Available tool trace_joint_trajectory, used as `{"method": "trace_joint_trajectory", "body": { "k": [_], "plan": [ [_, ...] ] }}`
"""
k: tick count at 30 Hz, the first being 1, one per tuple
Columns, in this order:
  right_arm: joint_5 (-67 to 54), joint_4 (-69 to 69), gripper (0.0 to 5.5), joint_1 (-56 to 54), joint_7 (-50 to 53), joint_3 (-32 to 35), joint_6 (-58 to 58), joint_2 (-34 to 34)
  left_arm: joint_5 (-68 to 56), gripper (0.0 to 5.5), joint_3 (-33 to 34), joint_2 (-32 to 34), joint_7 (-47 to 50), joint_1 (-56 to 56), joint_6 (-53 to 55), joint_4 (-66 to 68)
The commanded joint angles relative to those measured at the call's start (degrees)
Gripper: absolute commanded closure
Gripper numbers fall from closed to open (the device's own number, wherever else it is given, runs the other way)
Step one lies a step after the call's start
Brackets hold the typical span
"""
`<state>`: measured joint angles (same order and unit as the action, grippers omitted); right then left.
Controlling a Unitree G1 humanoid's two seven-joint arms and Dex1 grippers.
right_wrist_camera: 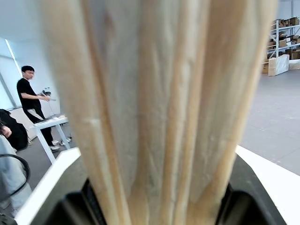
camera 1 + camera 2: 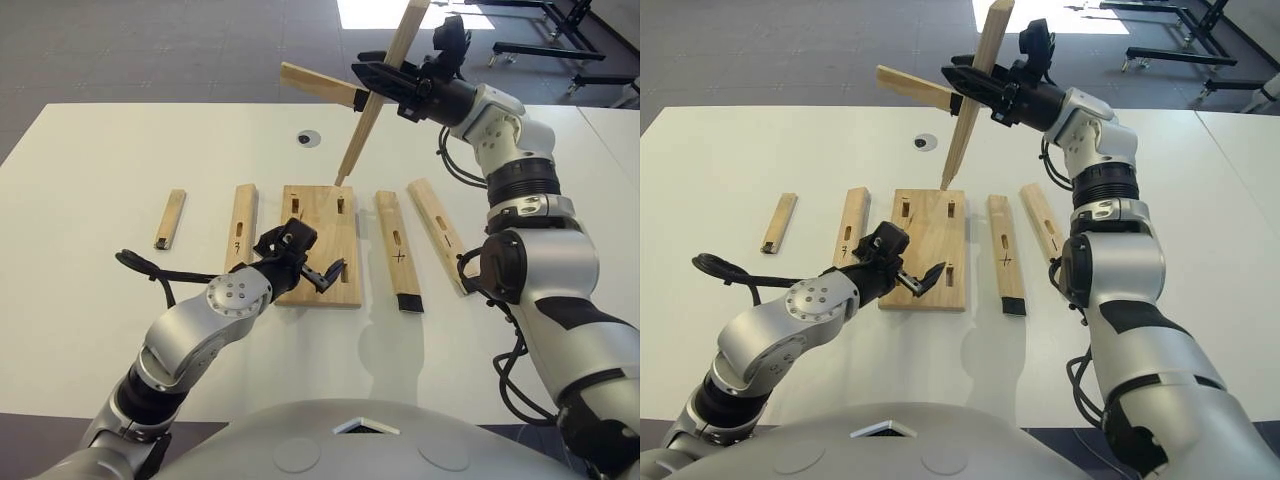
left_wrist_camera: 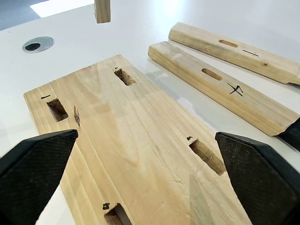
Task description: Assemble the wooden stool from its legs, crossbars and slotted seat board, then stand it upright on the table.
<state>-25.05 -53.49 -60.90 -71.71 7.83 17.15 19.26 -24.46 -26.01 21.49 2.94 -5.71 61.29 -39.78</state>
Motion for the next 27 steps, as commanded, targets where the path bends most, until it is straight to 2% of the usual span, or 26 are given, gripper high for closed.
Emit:
{"method": "trace_joint_trajectory", "body": {
  "k": [1,8,14,27],
  "plan": [
    [2.3,-0.3,3.43,1.6,-1.8,-1.3,-3.6,-0.4,1.6,0.10,-0.6,-1.9,-0.6,-0.1,2.0,1.0],
    [4.3,0.2,3.43,4.9,-9.7,-4.1,-7.5,-1.5,2.6,0.10,0.2,-2.3,-4.1,0.0,2.6,1.6],
    [5.4,-3.0,3.43,4.4,-9.2,-2.9,-13.2,-2.2,2.8,0.10,0.4,-1.8,-7.6,-0.7,3.5,1.1],
    [7.0,-8.4,3.43,2.9,-10.8,-2.5,-16.9,-2.7,3.1,0.10,0.6,-1.9,-10.4,-0.6,5.6,-0.1]
  ]
}}
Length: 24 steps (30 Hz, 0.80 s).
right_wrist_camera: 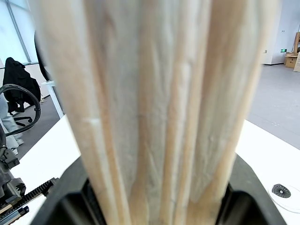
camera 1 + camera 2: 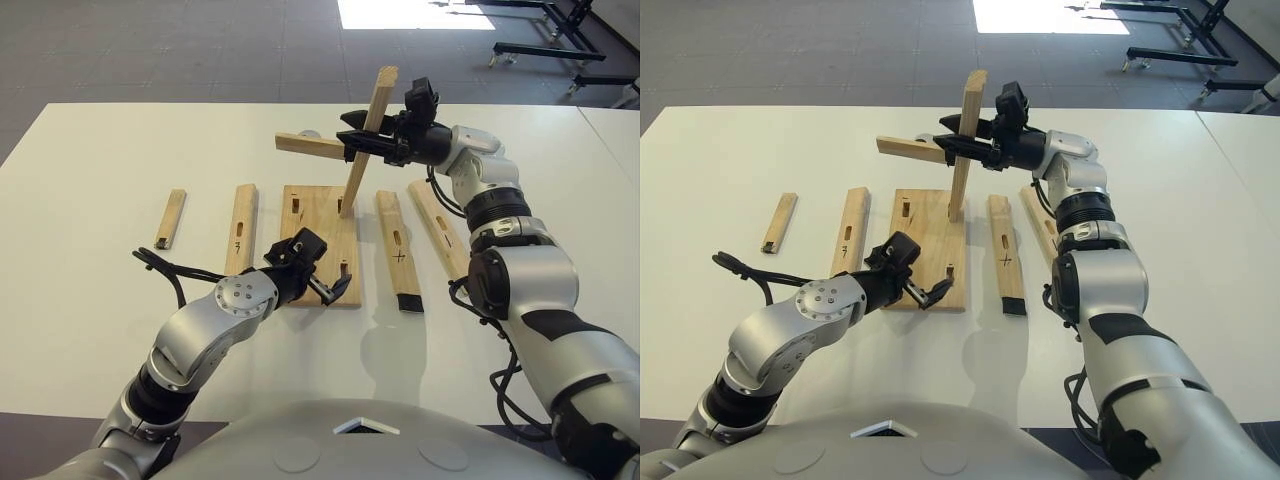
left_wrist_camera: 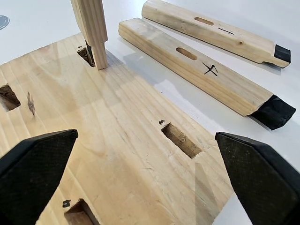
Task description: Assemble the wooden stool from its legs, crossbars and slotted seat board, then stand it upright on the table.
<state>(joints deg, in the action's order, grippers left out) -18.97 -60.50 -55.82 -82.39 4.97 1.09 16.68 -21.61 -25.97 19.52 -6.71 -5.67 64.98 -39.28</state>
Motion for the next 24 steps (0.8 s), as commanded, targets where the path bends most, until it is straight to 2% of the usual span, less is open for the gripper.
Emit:
{"method": "trace_joint_trajectory", "body": {
  "k": [1,10,18,24],
  "plan": [
    [1.0,-1.8,3.43,-2.4,0.1,0.5,-1.0,-0.1,0.3,0.10,0.6,-0.1,-0.7,-0.8,2.0,-0.6],
    [0.8,-3.8,3.43,-5.2,3.6,2.8,-2.6,-0.5,6.7,0.10,-4.5,-0.9,1.5,-4.4,0.6,3.3],
    [0.9,-3.4,3.43,-5.3,3.2,3.0,-2.7,-1.8,17.9,0.10,-13.9,-0.5,3.5,-7.1,-4.2,11.2],
    [0.9,-3.2,3.43,-5.1,3.5,3.3,-2.6,-1.6,21.8,0.10,-17.0,5.1,-0.3,-5.1,-4.1,8.4]
  ]
}}
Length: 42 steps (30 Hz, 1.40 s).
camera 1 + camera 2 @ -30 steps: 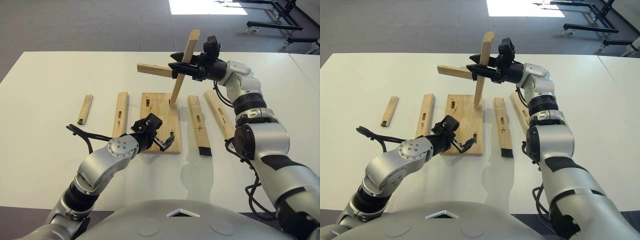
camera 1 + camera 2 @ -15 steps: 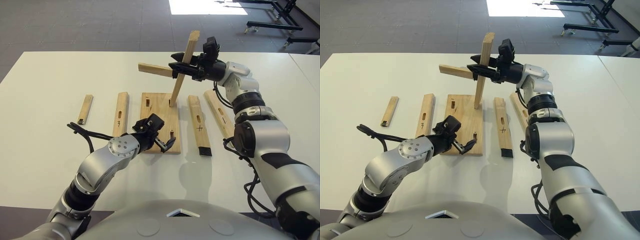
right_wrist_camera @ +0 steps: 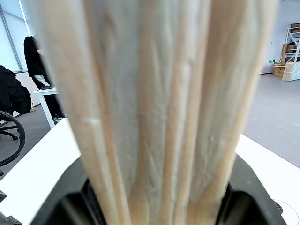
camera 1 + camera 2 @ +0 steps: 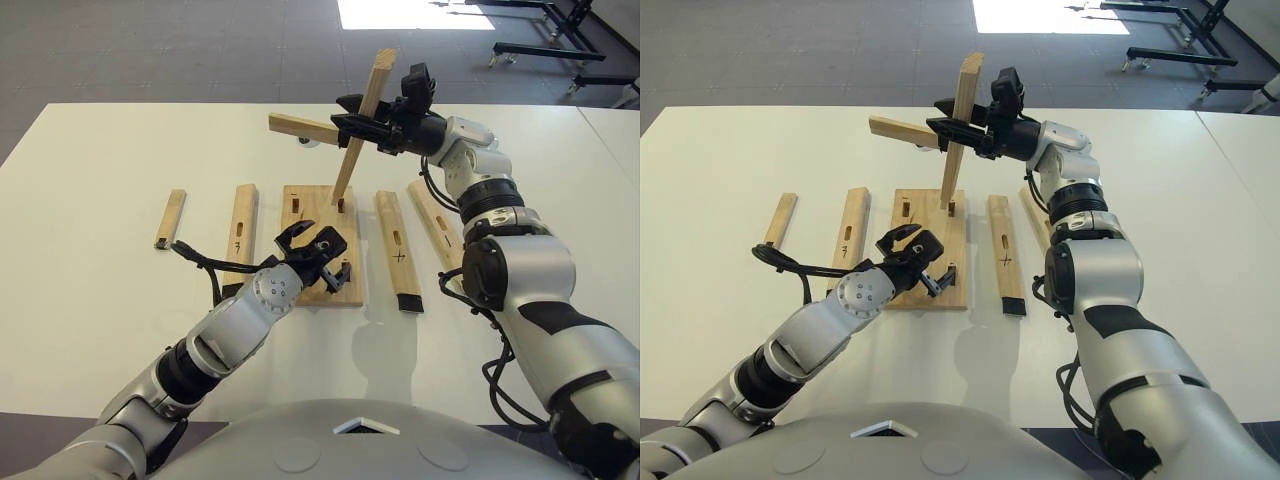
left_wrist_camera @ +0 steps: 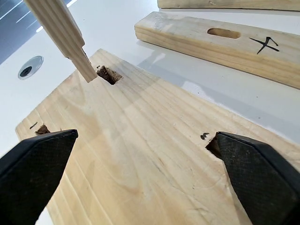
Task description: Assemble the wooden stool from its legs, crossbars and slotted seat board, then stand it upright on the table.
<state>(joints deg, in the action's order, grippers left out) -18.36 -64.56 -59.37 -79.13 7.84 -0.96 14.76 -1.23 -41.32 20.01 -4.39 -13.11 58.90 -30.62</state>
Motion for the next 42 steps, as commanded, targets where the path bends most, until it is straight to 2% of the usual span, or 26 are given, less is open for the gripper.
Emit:
{"method": "trace_joint_trajectory", "body": {
  "k": [1,8,20,31,42],
  "plan": [
    [0.4,0.8,3.43,-1.4,0.4,0.6,-0.6,0.4,1.7,0.10,-1.8,5.7,-3.3,2.8,2.2,-0.8],
    [0.4,1.1,3.43,-1.2,0.2,0.9,0.2,0.7,2.3,0.10,0.5,10.7,-7.1,6.2,2.0,-4.7],
    [-1.4,6.5,3.43,2.0,-2.2,1.6,9.0,1.4,-2.8,0.10,10.3,2.5,-10.5,5.0,3.8,-6.6],
    [-1.4,8.0,3.43,5.0,-1.2,1.7,8.6,1.5,-3.3,0.10,12.5,3.5,-12.3,3.4,4.8,-7.7],
    [-1.4,8.8,3.43,6.2,-1.4,1.6,9.1,0.5,-3.3,0.10,11.1,4.1,-13.4,5.0,4.3,-7.9]
  ]
}}
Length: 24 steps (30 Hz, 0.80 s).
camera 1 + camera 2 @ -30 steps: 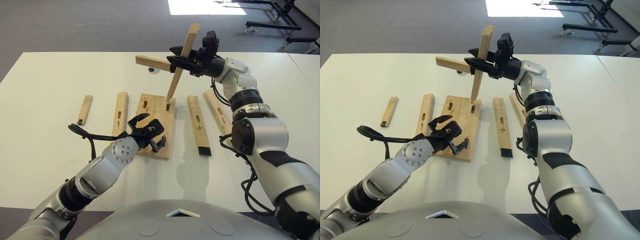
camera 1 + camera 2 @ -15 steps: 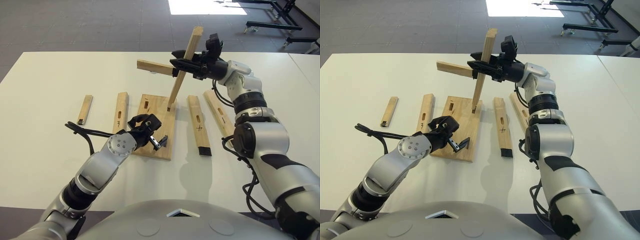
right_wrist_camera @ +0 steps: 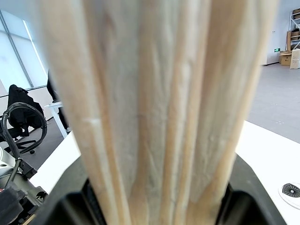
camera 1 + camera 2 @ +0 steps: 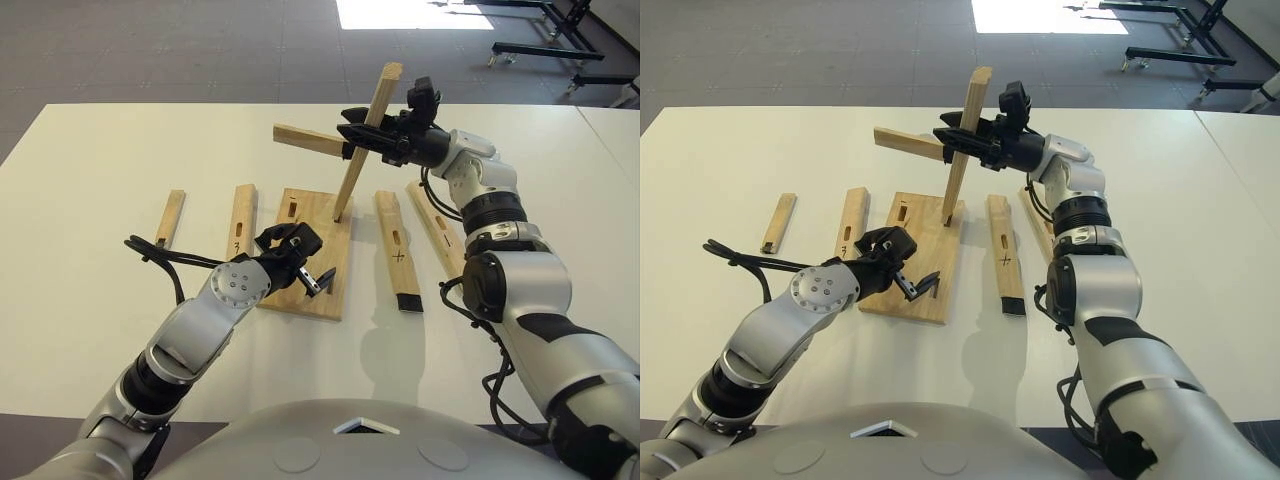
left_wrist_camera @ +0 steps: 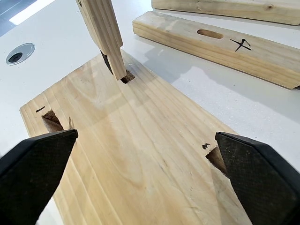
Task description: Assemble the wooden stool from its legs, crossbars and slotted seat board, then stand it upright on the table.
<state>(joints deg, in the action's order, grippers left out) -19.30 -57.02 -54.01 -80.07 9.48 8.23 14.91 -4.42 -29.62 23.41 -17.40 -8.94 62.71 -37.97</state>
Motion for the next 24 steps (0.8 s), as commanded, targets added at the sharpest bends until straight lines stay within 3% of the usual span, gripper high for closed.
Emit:
{"method": "trace_joint_trajectory", "body": {
  "k": [1,24],
  "plan": [
    [-0.4,1.3,3.43,0.9,-0.6,-0.1,0.0,0.5,0.0,0.10,-0.7,0.7,-0.3,1.0,0.5,-0.7],
    [2.4,-5.6,3.43,-4.4,-0.9,-3.2,-3.1,-0.9,0.6,0.10,-3.0,0.3,0.6,4.0,-0.1,-1.5]
  ]
}}
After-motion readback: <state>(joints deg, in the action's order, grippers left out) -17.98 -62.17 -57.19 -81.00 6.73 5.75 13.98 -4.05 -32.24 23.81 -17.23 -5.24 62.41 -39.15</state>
